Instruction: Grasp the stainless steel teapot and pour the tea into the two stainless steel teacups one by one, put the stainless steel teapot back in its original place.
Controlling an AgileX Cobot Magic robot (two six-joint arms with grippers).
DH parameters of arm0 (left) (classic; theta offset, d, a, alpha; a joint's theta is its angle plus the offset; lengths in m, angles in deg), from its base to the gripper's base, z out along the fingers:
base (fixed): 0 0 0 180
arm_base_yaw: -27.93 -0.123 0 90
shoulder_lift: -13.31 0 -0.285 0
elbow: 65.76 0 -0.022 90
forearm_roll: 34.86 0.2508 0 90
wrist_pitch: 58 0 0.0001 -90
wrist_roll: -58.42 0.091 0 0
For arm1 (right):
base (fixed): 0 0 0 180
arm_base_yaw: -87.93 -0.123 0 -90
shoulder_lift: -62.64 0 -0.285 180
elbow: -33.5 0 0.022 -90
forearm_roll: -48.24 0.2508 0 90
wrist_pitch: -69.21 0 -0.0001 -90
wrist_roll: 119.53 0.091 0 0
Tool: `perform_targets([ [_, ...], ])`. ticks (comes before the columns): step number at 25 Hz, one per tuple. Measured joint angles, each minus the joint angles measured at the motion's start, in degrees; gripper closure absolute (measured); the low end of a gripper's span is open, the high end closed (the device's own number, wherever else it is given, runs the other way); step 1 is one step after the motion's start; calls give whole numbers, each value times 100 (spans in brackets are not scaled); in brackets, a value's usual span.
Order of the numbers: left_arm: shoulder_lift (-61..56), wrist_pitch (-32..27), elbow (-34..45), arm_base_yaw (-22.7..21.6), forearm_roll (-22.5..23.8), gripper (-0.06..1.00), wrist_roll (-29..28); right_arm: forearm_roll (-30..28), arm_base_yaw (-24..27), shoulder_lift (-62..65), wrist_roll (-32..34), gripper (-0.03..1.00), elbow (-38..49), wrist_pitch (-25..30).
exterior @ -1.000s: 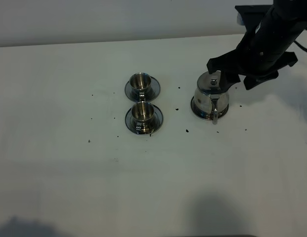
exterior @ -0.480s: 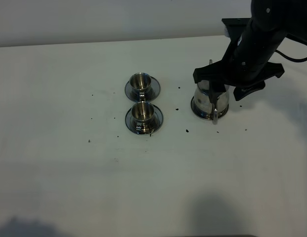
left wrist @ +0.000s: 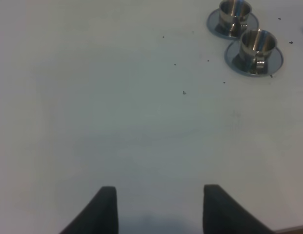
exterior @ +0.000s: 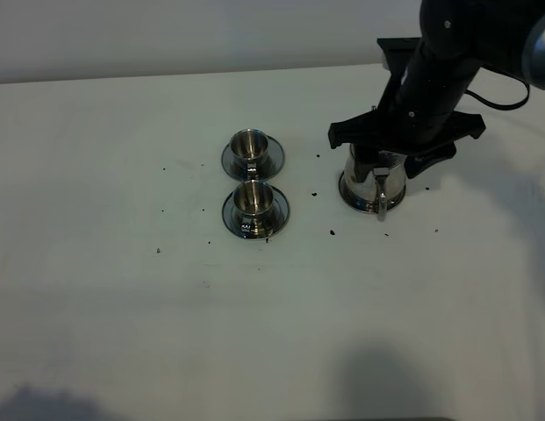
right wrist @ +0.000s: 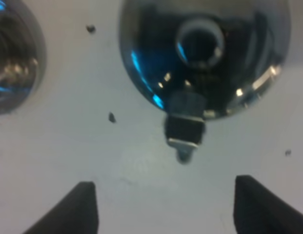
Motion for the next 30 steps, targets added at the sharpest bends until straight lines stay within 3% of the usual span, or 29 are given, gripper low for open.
perform_targets([
  [8,0,0,0,0,0,51,0,-111,-22,-543,110,39,-746,804],
  [23,0,0,0,0,0,51,0,-89,-27,-843,261,39,-868,826],
  [30,0,0,0,0,0,51,0,-45,-27,-923,368,39,-868,592],
])
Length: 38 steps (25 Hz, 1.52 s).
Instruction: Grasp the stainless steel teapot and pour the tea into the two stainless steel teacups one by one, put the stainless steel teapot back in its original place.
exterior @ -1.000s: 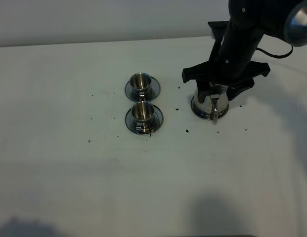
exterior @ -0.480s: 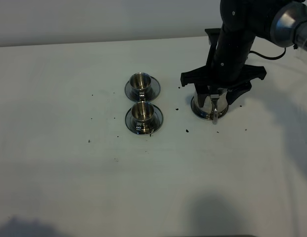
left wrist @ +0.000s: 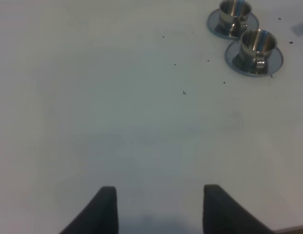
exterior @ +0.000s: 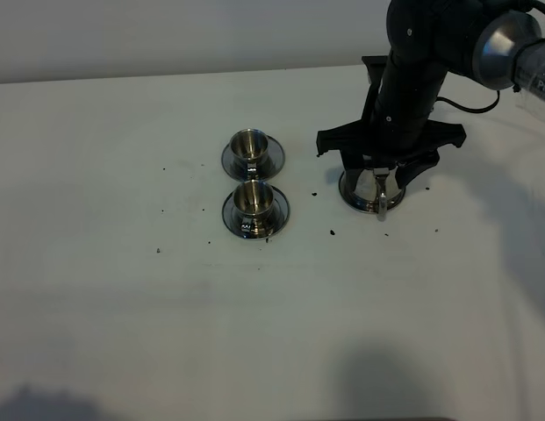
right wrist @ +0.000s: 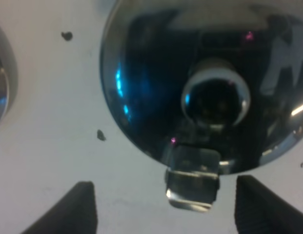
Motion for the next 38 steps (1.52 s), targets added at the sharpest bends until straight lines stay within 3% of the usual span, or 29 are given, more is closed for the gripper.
perform_targets([
  [38,0,0,0,0,-4,51,0,-337,0,-371,318,42,0,-264],
])
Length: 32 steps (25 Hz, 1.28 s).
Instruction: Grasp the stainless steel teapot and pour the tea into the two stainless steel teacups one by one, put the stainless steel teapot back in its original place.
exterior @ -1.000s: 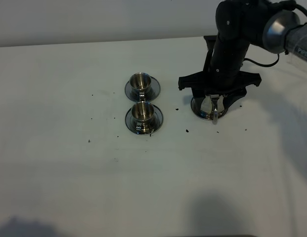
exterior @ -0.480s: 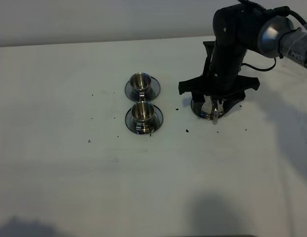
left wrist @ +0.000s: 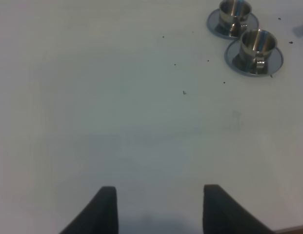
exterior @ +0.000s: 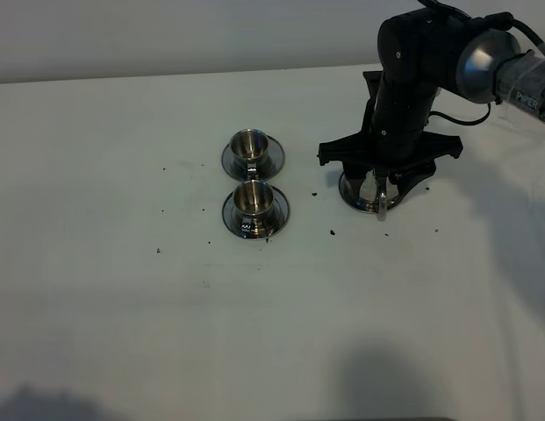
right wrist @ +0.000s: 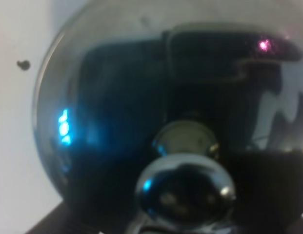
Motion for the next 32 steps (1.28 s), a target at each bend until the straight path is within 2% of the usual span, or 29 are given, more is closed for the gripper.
perform_targets([
  [22,0,0,0,0,0,51,6,-348,0,0,44,72,0,-68],
  [28,0,0,0,0,0,51,6,-388,0,0,44,78,0,-68],
  [32,0,0,0,0,0,51,6,-443,0,0,21,79,0,-68],
])
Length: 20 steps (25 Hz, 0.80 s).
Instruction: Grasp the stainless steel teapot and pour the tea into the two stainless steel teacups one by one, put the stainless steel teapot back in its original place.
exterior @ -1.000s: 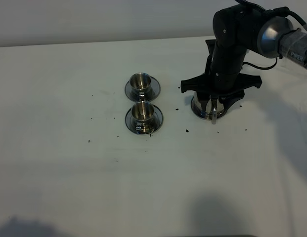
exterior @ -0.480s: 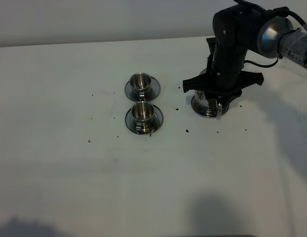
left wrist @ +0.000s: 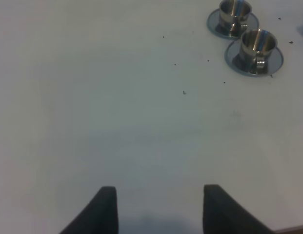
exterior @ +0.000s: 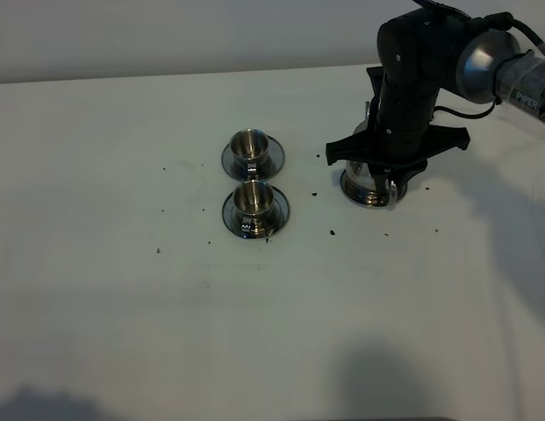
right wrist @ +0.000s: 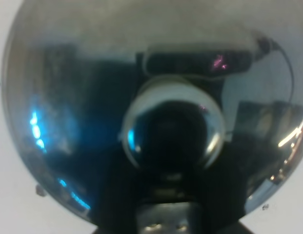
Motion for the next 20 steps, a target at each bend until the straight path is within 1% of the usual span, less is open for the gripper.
perform_targets([
  [10,0,0,0,0,0,51,0,-74,0,0,-85,79,0,18],
  [20,0,0,0,0,0,51,-6,-97,0,0,-146,79,0,160],
])
